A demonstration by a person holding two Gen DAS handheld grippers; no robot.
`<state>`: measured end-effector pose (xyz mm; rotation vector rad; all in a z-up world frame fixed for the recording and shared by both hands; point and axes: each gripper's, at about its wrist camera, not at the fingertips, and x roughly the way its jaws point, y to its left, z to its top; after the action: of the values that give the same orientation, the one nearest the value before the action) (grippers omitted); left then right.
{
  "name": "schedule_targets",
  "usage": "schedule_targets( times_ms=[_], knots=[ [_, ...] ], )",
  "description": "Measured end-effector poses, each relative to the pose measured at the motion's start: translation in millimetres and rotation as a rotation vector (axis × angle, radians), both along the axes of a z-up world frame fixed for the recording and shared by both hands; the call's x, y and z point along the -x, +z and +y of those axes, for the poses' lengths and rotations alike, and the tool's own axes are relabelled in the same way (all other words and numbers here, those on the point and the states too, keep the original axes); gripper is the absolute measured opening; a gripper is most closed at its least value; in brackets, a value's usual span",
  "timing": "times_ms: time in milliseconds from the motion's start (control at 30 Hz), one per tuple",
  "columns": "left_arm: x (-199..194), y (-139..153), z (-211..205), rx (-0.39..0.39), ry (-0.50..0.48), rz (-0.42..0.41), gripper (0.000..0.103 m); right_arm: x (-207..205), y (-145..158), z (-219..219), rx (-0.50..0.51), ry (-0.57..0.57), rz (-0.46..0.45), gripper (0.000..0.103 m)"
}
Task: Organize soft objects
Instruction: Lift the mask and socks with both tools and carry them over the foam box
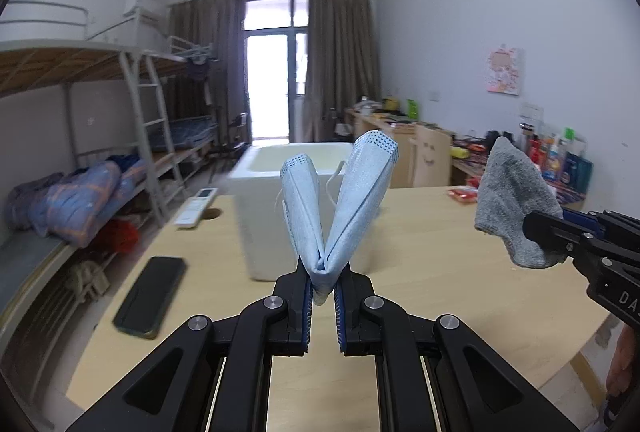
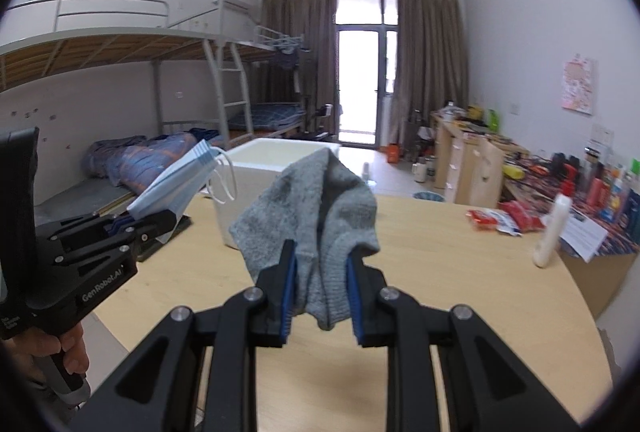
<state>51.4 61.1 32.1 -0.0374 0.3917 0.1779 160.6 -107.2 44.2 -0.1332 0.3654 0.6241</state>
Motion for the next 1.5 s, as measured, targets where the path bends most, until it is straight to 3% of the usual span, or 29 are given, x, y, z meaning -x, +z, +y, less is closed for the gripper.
schedule_targets(
  times_ms=[333, 1100, 1500],
  knots=[
    [21, -5, 38, 0.008, 0.095, -0.007, 0.01, 1, -6, 38, 0.009, 0.108, 0.007, 0.026],
    [7, -7, 50, 0.03, 0.096, -0.012, 0.01, -17, -10, 51, 0.024, 0.086, 0.043, 0.026],
    [-19, 5, 60, 0.024, 0.08, -0.026, 0.01, -29, -2, 67, 0.023, 0.091, 0.033, 0.026]
  ],
)
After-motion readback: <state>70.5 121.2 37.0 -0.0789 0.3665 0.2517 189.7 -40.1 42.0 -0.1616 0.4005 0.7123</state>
